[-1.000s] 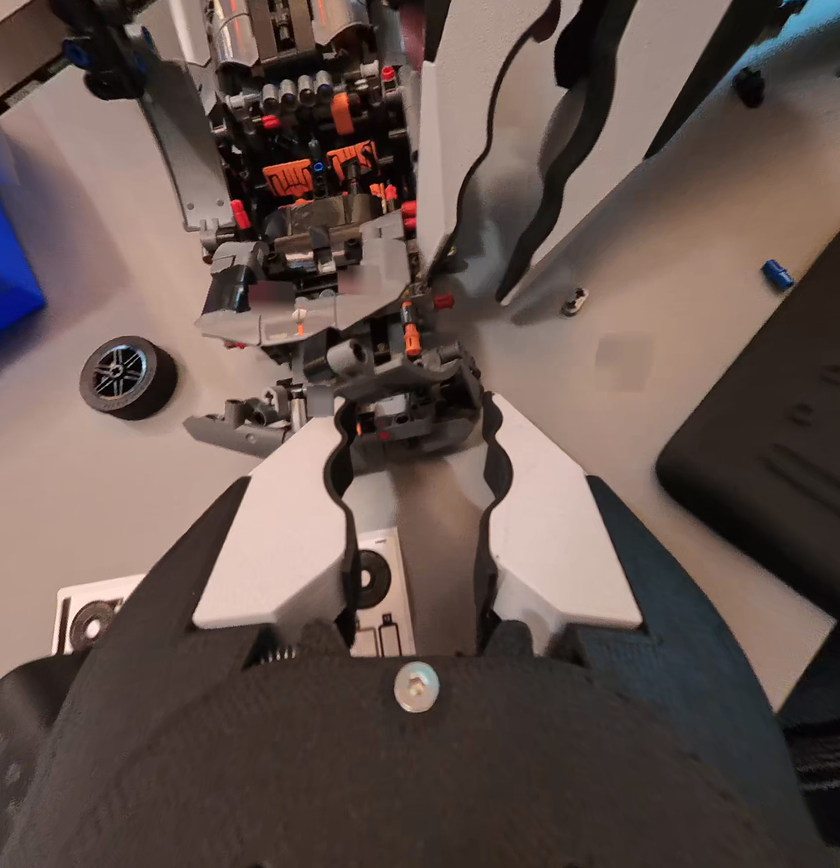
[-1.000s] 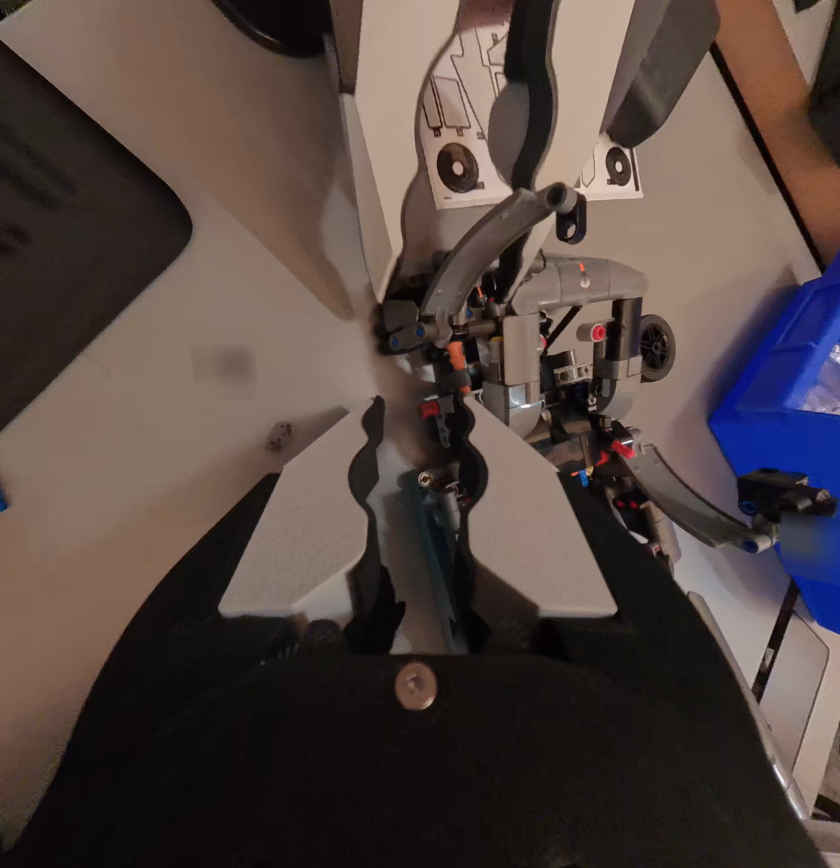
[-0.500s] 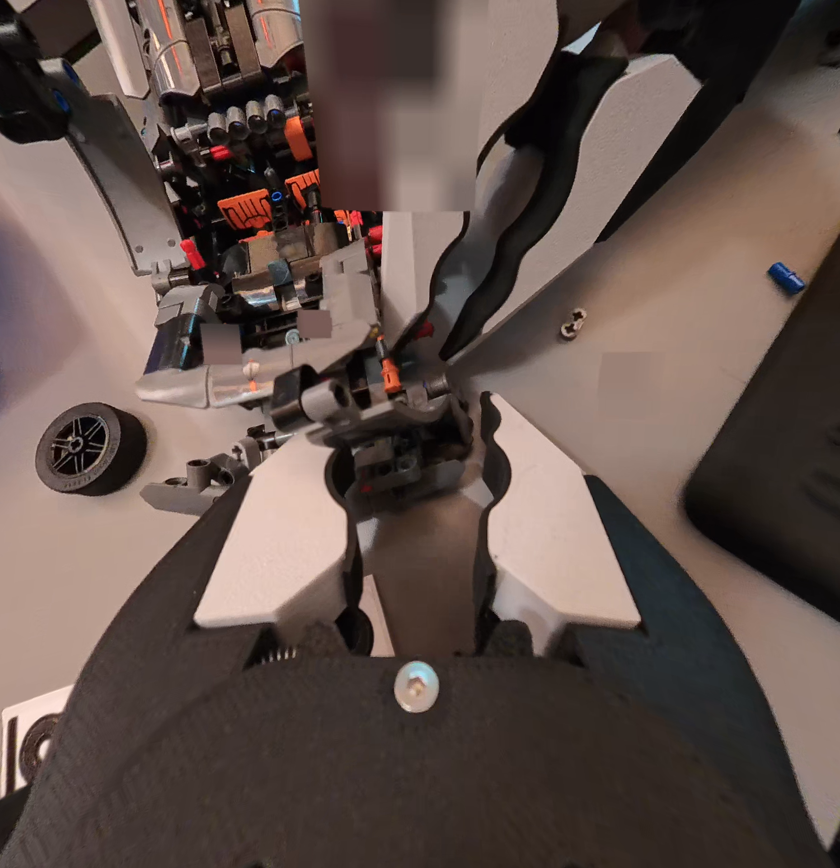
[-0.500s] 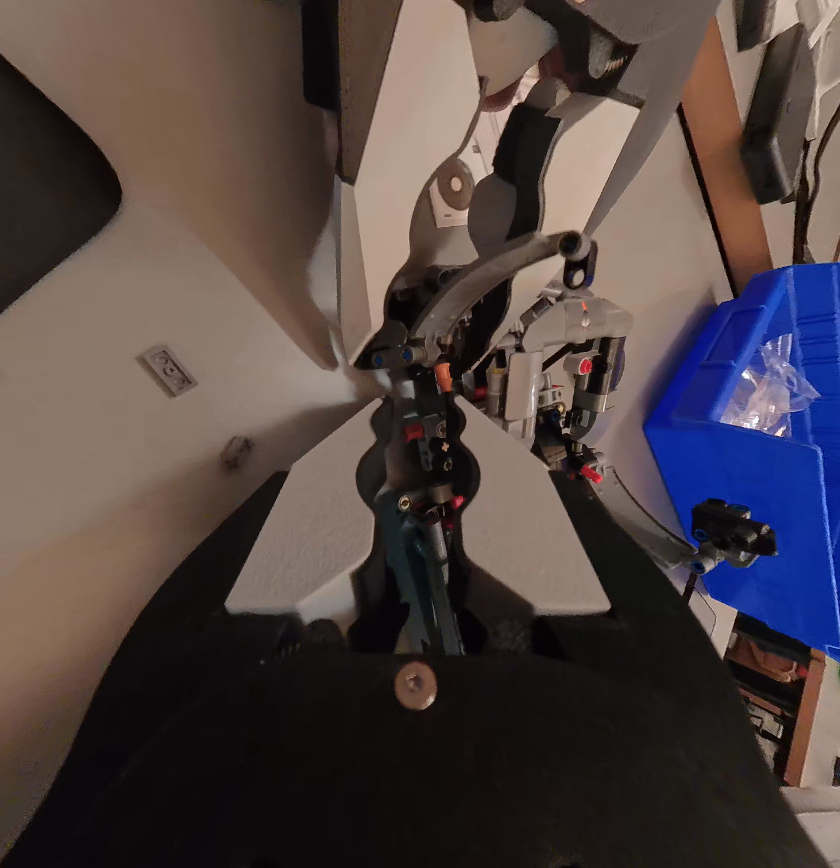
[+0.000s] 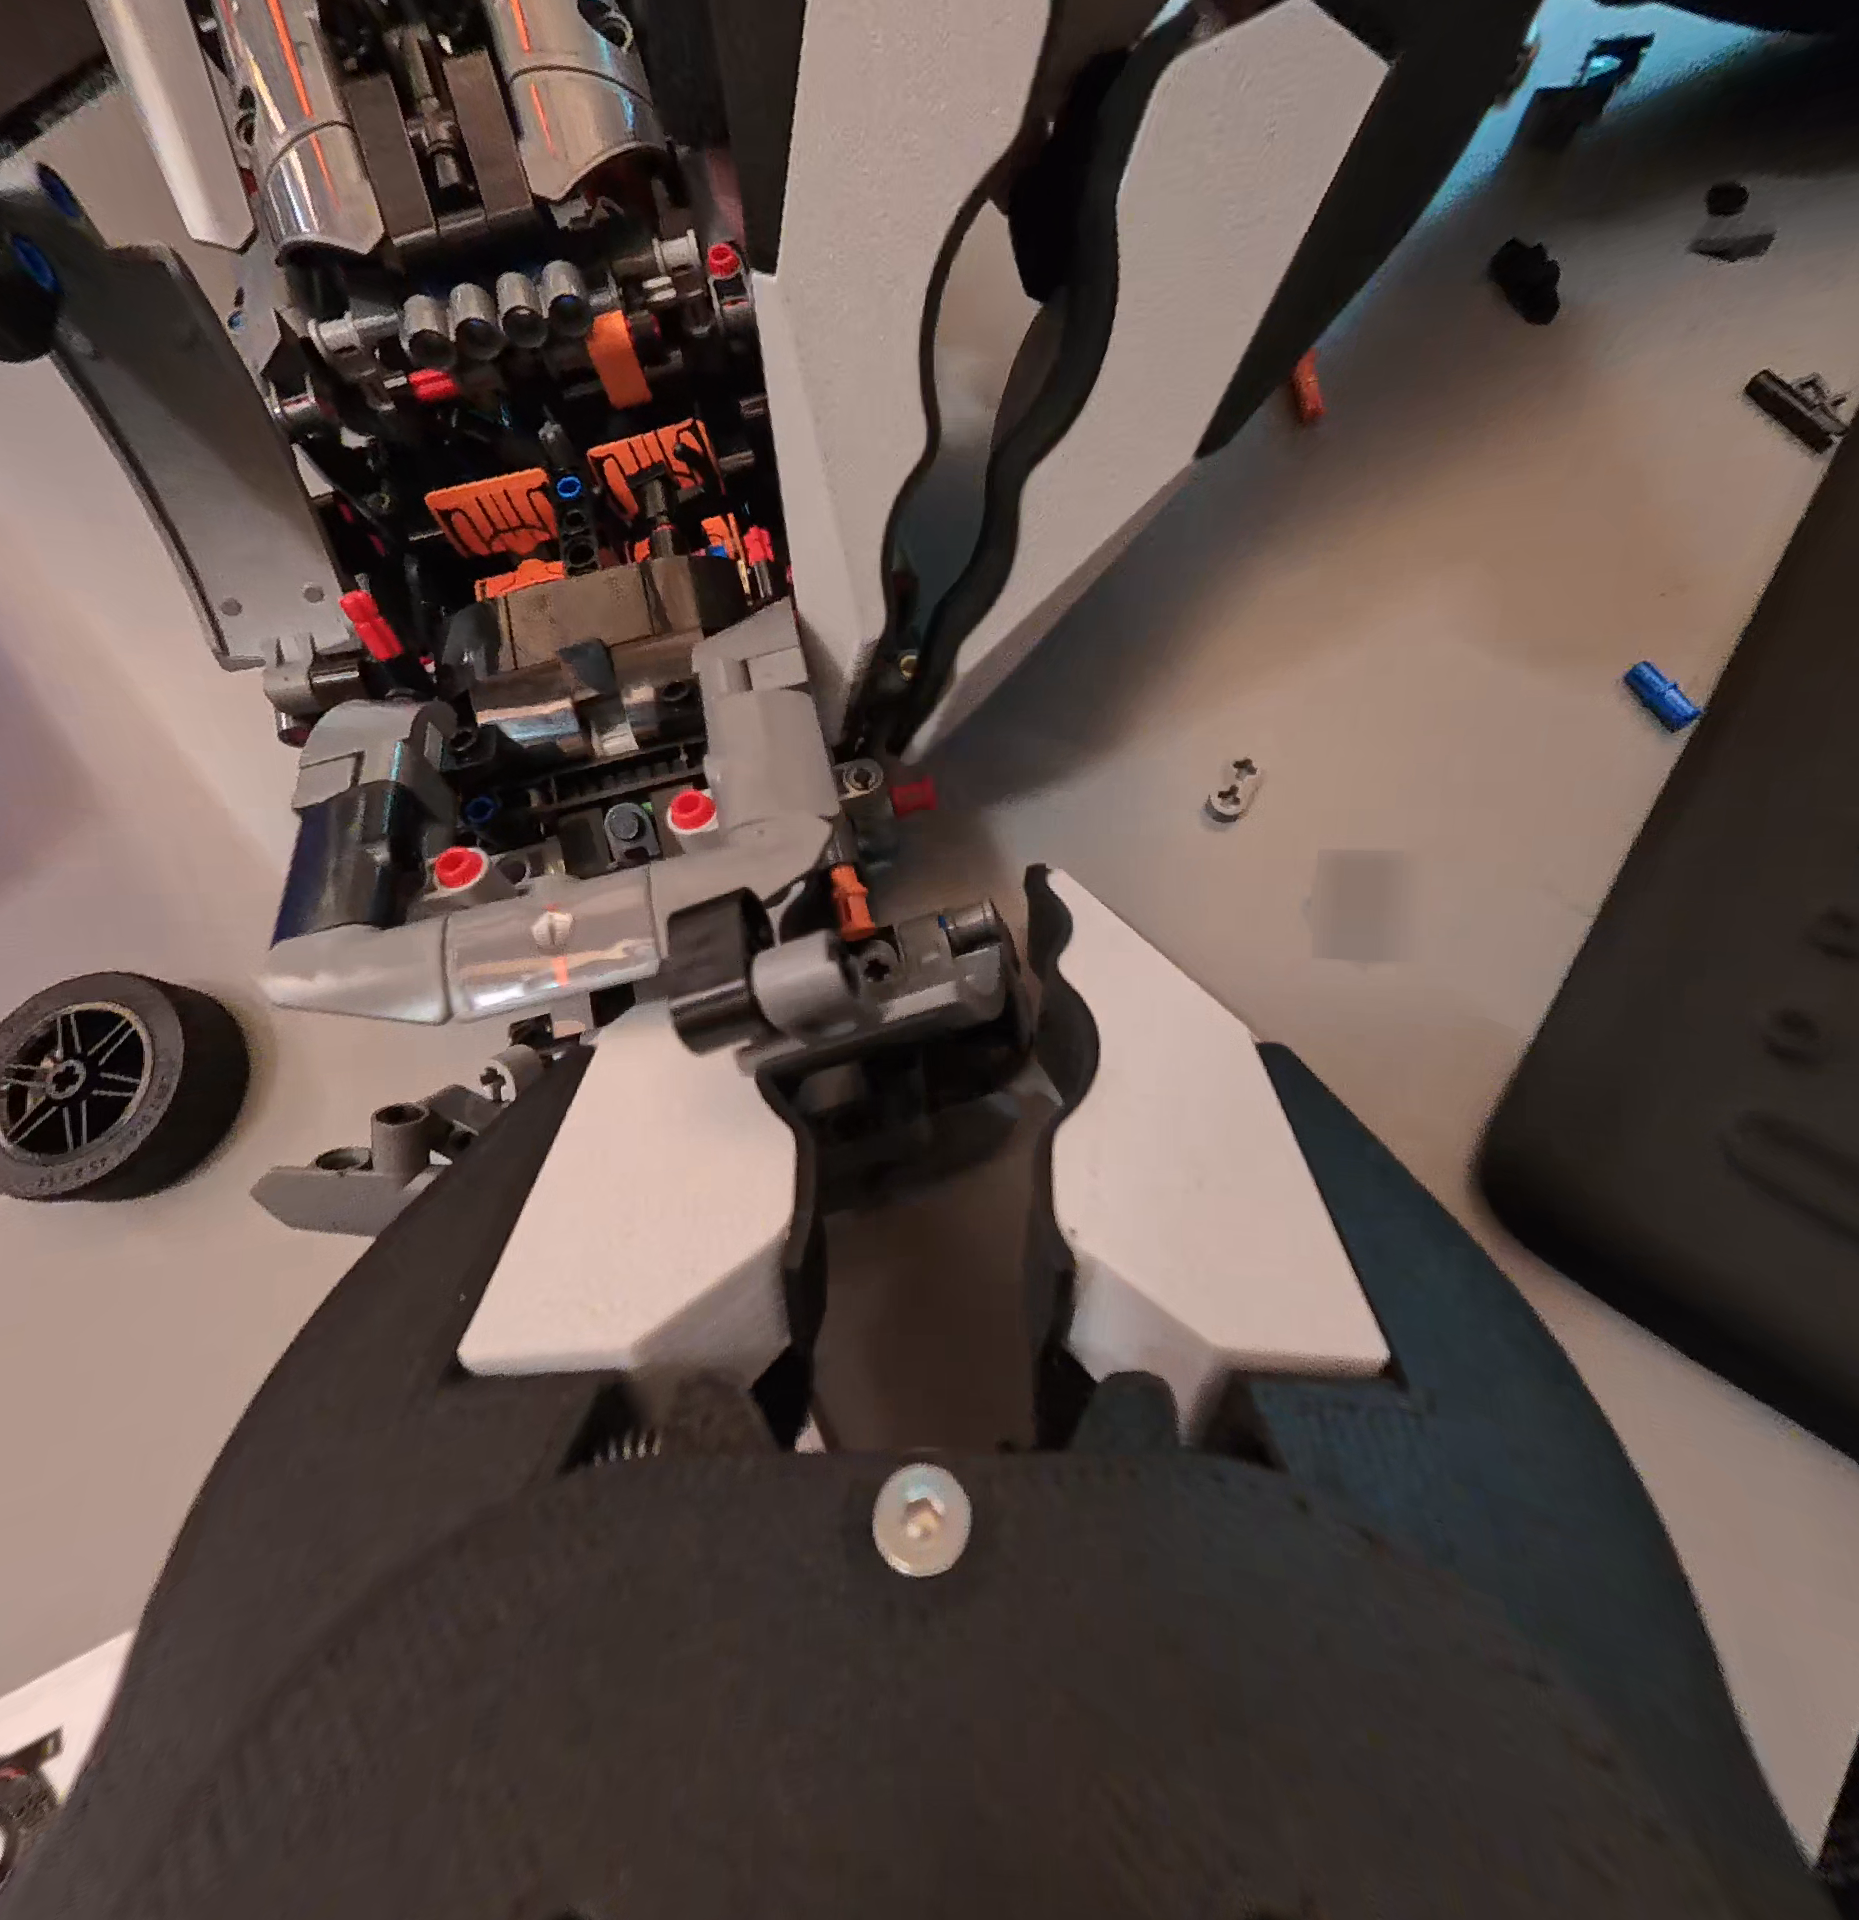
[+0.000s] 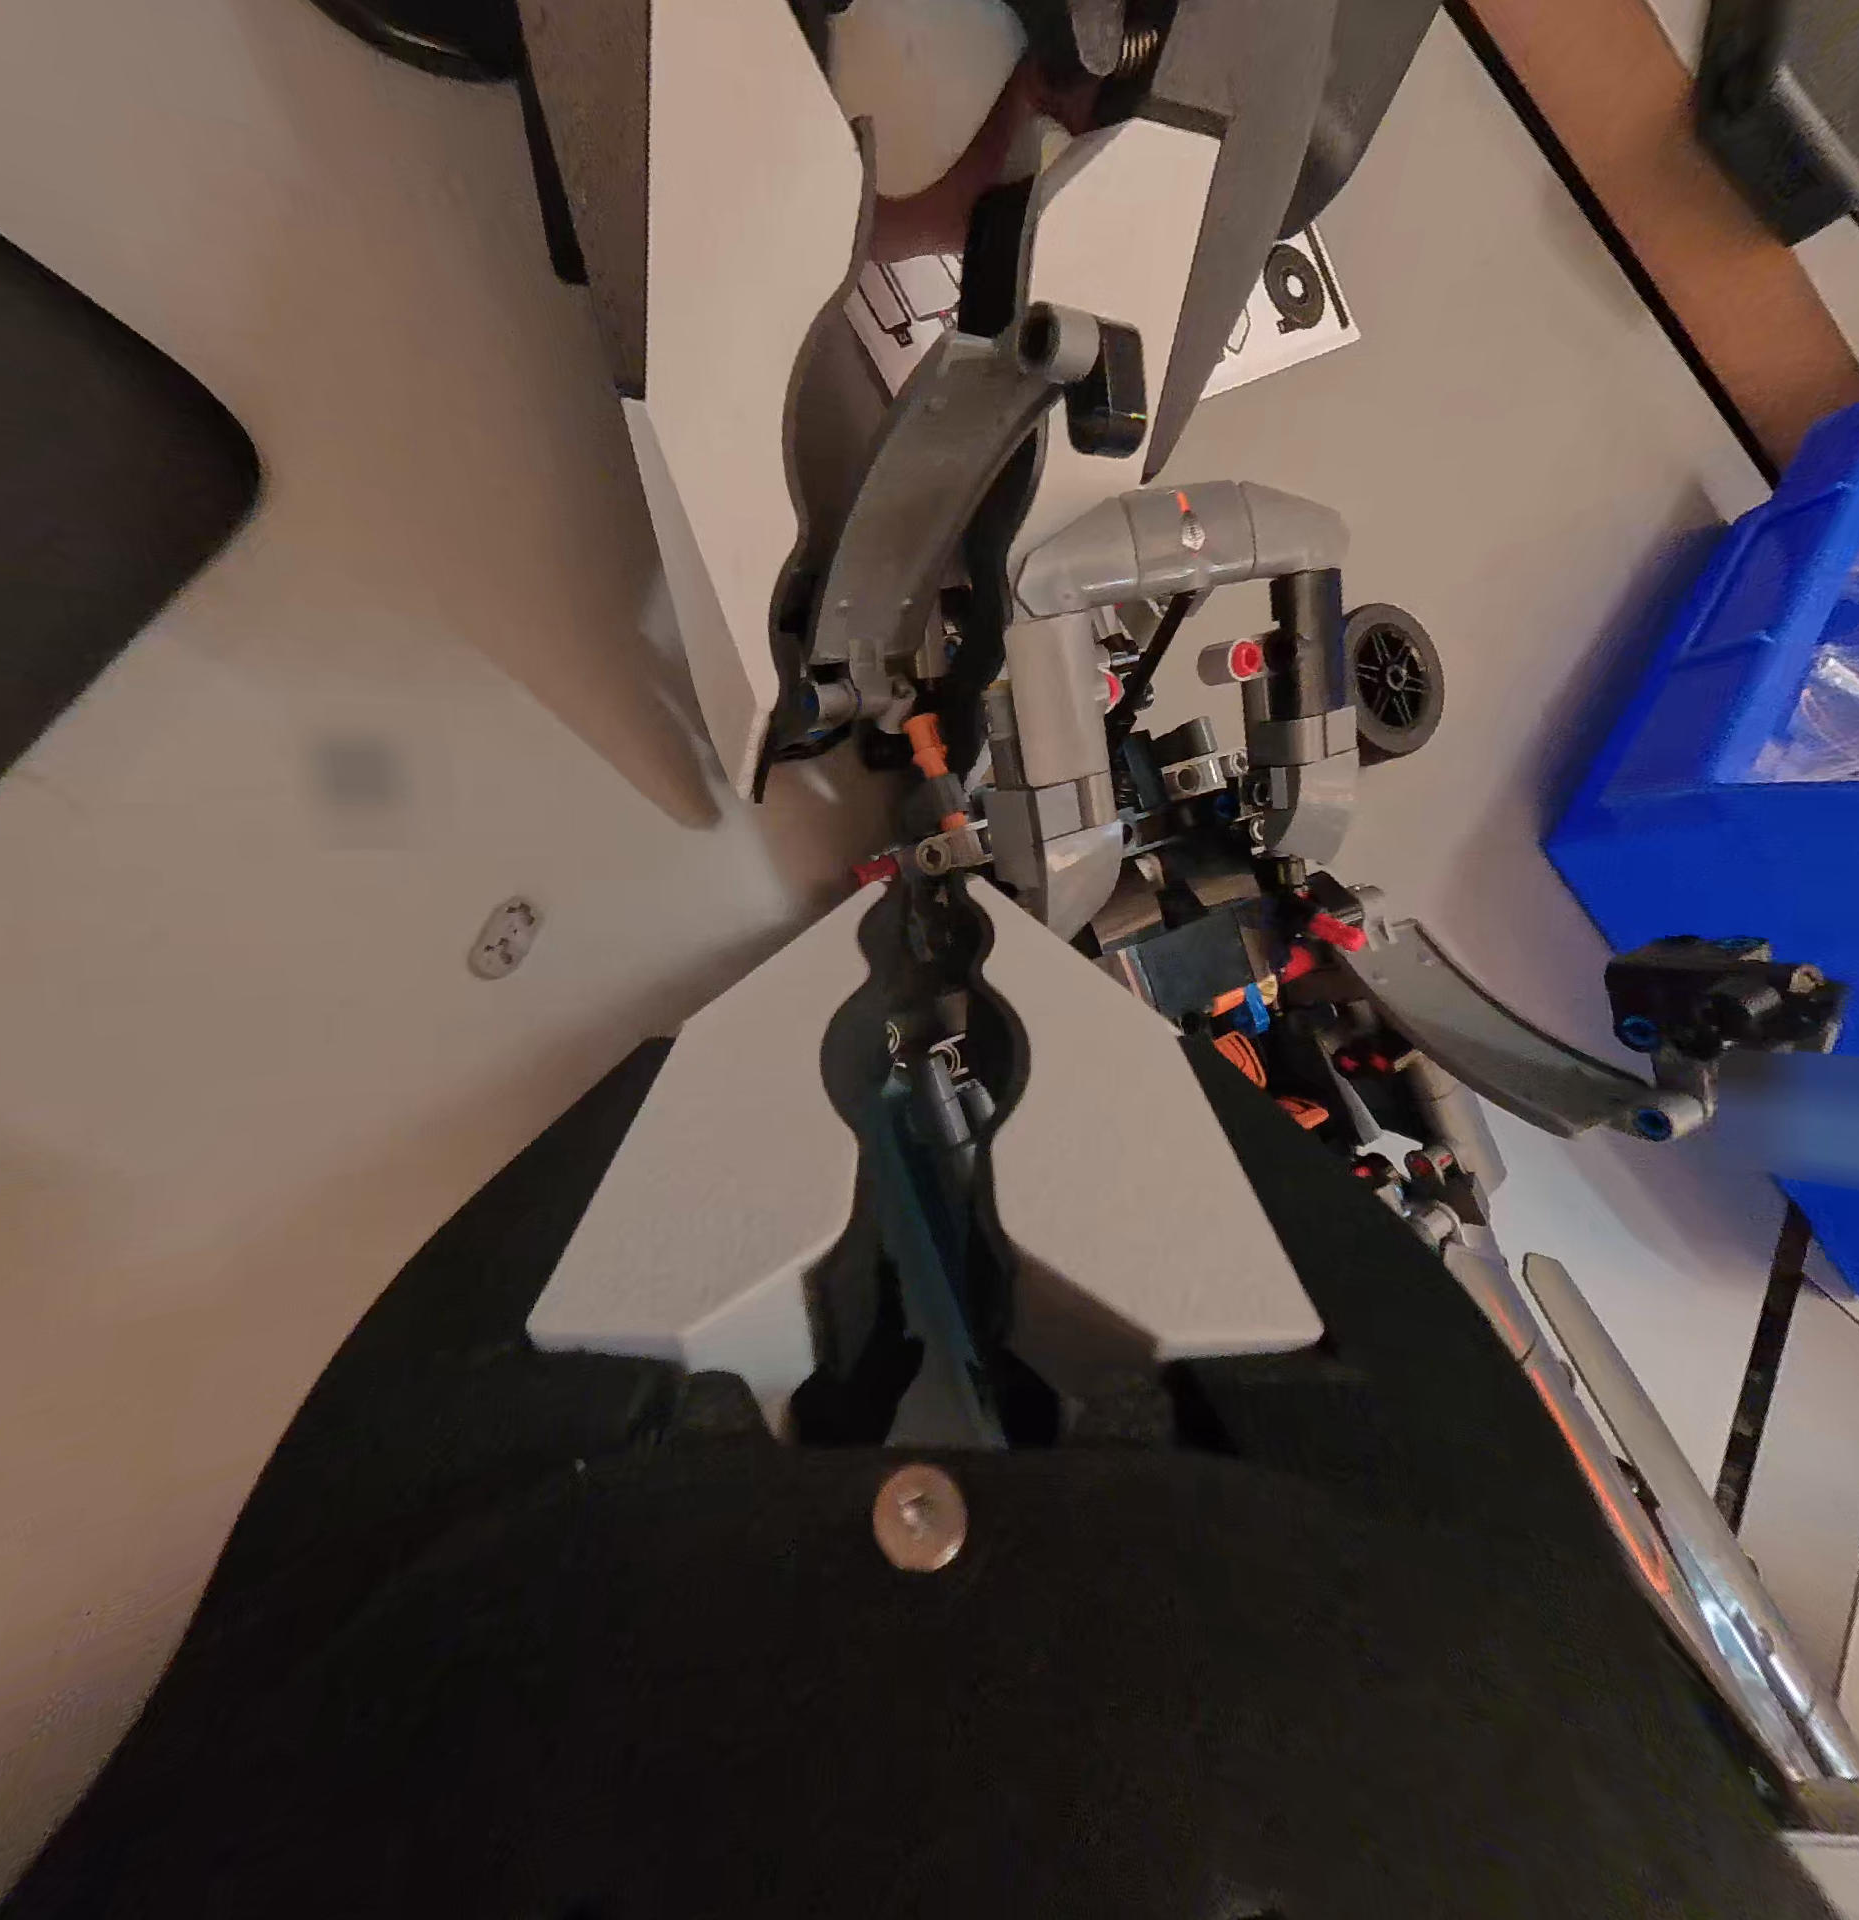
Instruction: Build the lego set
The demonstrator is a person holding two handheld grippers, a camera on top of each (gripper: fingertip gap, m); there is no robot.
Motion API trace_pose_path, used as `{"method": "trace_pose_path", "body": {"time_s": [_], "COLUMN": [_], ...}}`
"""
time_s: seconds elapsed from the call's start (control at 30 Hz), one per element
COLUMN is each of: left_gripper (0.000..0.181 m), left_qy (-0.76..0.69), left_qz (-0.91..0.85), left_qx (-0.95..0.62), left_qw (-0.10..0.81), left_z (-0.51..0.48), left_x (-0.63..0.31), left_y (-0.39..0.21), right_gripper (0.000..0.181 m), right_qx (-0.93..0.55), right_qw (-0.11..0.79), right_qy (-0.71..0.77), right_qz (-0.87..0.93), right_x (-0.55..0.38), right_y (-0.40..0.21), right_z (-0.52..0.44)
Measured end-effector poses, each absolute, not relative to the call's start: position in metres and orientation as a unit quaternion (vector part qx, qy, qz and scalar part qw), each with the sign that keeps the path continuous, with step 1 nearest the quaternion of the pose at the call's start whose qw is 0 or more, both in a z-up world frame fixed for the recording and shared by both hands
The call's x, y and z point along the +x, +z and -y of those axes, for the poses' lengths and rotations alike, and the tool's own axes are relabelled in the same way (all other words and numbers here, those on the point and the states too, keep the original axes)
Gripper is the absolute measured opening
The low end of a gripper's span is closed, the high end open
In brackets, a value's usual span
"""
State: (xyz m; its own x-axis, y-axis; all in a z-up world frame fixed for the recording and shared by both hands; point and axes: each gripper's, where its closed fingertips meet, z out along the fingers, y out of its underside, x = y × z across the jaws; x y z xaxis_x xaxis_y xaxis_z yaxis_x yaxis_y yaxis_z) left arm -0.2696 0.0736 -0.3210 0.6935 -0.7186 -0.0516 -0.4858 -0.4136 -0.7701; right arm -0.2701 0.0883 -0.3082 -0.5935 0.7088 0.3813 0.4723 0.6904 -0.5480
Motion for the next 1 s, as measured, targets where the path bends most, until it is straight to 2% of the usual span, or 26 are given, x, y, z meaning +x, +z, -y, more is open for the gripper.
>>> {"method": "trace_pose_path", "body": {"time_s": [0.13,0.27,1.0], "left_gripper": [0.034,0.033,0.029], "left_qy": [-0.157,-0.155,-0.184], "left_qz": [-0.355,-0.356,-0.331], "left_qx": [-0.830,-0.829,-0.847], "left_qw": [0.401,0.402,0.374], "left_z": [-0.077,-0.080,-0.091], "left_x": [-0.268,-0.266,-0.266], "left_y": [-0.319,-0.319,-0.319], "right_gripper": [0.011,0.001,0.000], "right_qx": [-0.317,-0.310,-0.307], "right_qw": [0.303,0.317,0.338], "right_qy": [0.198,0.206,0.211], "right_qz": [0.877,0.872,0.864], "right_x": [-0.266,-0.268,-0.270], "right_y": [-0.309,-0.308,-0.307], "right_z": [-0.088,-0.093,-0.099]}}
